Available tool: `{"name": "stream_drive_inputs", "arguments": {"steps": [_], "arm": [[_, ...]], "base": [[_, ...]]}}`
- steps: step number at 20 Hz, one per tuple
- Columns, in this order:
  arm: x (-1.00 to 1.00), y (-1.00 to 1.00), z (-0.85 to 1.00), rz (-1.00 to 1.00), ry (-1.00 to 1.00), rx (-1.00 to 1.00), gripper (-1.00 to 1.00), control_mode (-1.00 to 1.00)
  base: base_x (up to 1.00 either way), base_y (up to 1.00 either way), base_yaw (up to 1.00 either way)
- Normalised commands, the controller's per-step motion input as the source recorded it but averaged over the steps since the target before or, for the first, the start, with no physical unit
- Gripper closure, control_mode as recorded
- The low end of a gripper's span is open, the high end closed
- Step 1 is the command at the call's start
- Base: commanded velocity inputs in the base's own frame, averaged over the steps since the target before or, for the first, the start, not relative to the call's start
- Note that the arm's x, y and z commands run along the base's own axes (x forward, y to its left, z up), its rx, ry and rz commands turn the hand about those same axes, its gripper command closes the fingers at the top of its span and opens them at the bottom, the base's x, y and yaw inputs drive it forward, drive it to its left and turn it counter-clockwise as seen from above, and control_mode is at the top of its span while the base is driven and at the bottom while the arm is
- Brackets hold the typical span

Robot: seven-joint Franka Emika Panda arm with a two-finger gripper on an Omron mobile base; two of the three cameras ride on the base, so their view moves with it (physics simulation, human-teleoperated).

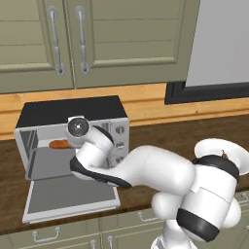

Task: Pick up the kebab skewer and baguette bread, and place them inside the toaster oven. Close the toaster oven door and start by setting the timer.

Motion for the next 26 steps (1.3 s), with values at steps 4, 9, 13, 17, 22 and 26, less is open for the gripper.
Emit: {"name": "stream_drive_inputs", "arguments": {"steps": [4,9,13,17,22,26], "arm": [[0.41,0.0,0.0,0.0,0.02,0.0,1.0,-1.0],[0.29,0.0,0.0,0.0,0.06,0.0,1.0,-1.0],[0.21,0.0,0.0,0.0,0.09,0.0,1.0,-1.0],[0.09,0.0,-0.04,0.0,0.08,0.0,1.0,-1.0],[0.03,0.0,-0.05,0.0,0.06,0.0,-1.0,-1.0],[0.0,0.0,0.0,0.0,0.01,0.0,-1.0,-1.0]], "base": [[0.0,0.0,0.0],[0.0,0.0,0.0],[0.0,0.0,0.0],[0.0,0.0,0.0],[0.0,0.0,0.0],[0.0,0.0,0.0]]}}
